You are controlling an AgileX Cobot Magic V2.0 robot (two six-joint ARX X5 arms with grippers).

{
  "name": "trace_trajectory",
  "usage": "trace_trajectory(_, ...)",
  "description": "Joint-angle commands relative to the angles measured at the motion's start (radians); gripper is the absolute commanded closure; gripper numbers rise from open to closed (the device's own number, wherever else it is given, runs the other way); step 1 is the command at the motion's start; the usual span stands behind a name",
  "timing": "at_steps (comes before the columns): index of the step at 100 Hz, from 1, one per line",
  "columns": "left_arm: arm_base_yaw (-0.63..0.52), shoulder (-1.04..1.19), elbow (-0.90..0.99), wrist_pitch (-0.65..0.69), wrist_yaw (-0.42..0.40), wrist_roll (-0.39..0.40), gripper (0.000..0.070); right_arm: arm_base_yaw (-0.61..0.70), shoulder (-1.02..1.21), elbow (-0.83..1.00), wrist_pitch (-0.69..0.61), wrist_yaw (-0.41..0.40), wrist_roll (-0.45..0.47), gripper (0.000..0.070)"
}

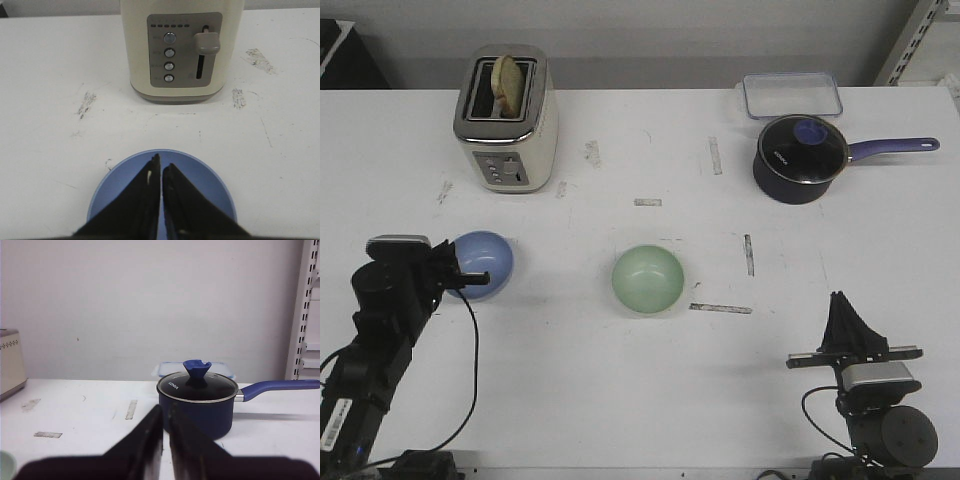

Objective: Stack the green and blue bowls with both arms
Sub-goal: 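Reach the left gripper to the light blue bowl and grasp its rim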

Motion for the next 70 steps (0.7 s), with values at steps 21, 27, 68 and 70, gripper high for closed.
trace_trajectory(21,0.027,0.227,0.191,-0.238,0.084,-0.312,0.0698,0.001,-0.003,0.005,0.011,0.0,0.01,0.0691)
trace_trajectory(27,0.055,0.267,0.23,-0.303,0.139,-0.311,0.0699,0.001,-0.003,0.005,0.011,0.0,0.01,0.0691)
trace_trajectory(68,0.291,0.431,0.402,-0.607,0.277,-0.181,0.0378,0.001,-0.003,0.005,0.011,0.0,0.01,0.0691)
trace_trajectory(70,0.301,0.437,0.402,-0.612,0.277,-0.177,0.0342,0.001,-0.003,0.005,0.011,0.0,0.01,0.0691)
